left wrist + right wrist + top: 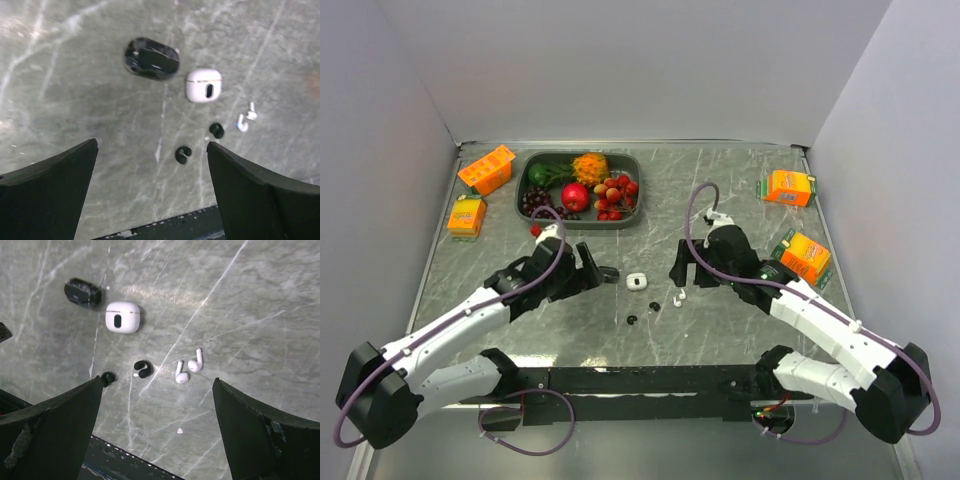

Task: Insert the wireless bluetooth earbuds into the charging case
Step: Adjust the charging case at the center of the board.

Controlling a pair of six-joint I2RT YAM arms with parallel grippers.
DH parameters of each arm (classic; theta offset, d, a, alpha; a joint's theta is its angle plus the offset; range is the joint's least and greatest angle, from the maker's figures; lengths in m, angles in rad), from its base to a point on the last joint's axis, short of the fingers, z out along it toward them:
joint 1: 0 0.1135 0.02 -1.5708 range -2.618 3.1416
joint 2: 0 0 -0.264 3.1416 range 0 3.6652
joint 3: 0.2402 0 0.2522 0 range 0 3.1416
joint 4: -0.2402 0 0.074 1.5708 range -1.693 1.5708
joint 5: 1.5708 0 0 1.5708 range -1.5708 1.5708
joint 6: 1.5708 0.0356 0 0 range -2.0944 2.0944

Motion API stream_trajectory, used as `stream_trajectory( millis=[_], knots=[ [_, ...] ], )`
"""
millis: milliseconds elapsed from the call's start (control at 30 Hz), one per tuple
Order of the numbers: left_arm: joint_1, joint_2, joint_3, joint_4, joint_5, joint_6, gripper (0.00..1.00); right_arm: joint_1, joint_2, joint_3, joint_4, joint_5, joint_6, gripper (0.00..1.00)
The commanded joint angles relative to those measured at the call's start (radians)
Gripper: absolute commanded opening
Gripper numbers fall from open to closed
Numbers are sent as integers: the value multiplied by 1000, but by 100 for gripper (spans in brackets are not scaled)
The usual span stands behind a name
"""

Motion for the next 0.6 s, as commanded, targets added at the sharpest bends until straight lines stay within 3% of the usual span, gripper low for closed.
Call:
stream_trajectory(
  millis=[0,133,200,367,567],
  knots=[
    [-100,-60,-25,136,-17,-117,96,22,17,52,-10,42,-1,99],
    [-237,87,109,44,-182,-255,99,22,-12,60,-47,93,27,99],
    [-278,215,218,-31,-232,-286,94,20,-35,67,-79,114,42,99],
    [-352,417,376,-89,-275,-347,85,20,-122,98,-155,145,73,99],
    [-358,578,462,-140,-265,-331,86,20,-234,94,-186,145,118,99]
  ],
)
